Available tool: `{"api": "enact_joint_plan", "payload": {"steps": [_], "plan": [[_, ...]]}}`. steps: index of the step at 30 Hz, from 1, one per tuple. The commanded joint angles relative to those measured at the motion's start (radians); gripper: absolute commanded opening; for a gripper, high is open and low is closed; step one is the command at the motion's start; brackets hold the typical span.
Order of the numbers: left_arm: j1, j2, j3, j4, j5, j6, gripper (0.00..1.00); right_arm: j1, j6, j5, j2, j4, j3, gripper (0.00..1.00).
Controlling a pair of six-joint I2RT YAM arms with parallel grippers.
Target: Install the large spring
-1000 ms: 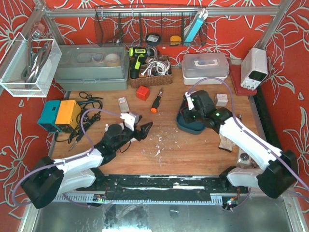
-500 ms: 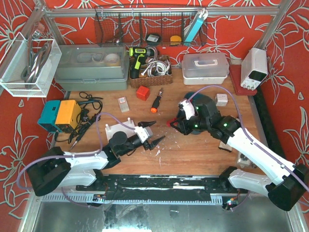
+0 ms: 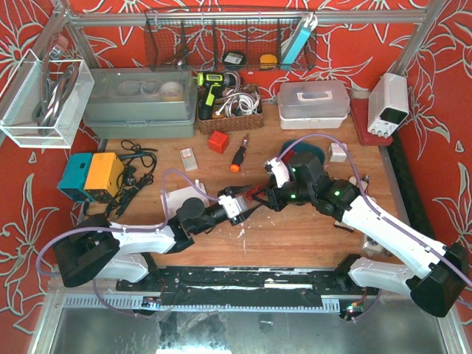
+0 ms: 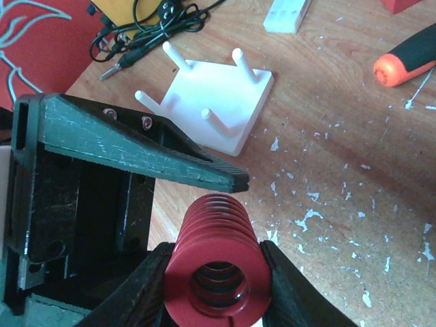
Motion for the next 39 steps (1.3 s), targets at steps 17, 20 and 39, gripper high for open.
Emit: {"api": "enact_joint_plan", "payload": {"steps": [17, 20, 39], "plan": [[-0.009, 0.054, 0.026, -0.064, -0.111, 0.048, 0.00, 0.050, 0.003, 0.033, 0.033, -0.017, 0.051, 0.27], [-0.009, 0.045, 0.021, -0.044, -0.105, 0.029, 0.00, 0.050, 0.005, 0.022, 0.017, -0.009, 0.040, 0.33], [-0.009, -0.014, -0.032, 0.058, -0.105, 0.000, 0.00, 0.050, 0.042, 0.051, 0.035, 0.011, 0.011, 0.54]]}}
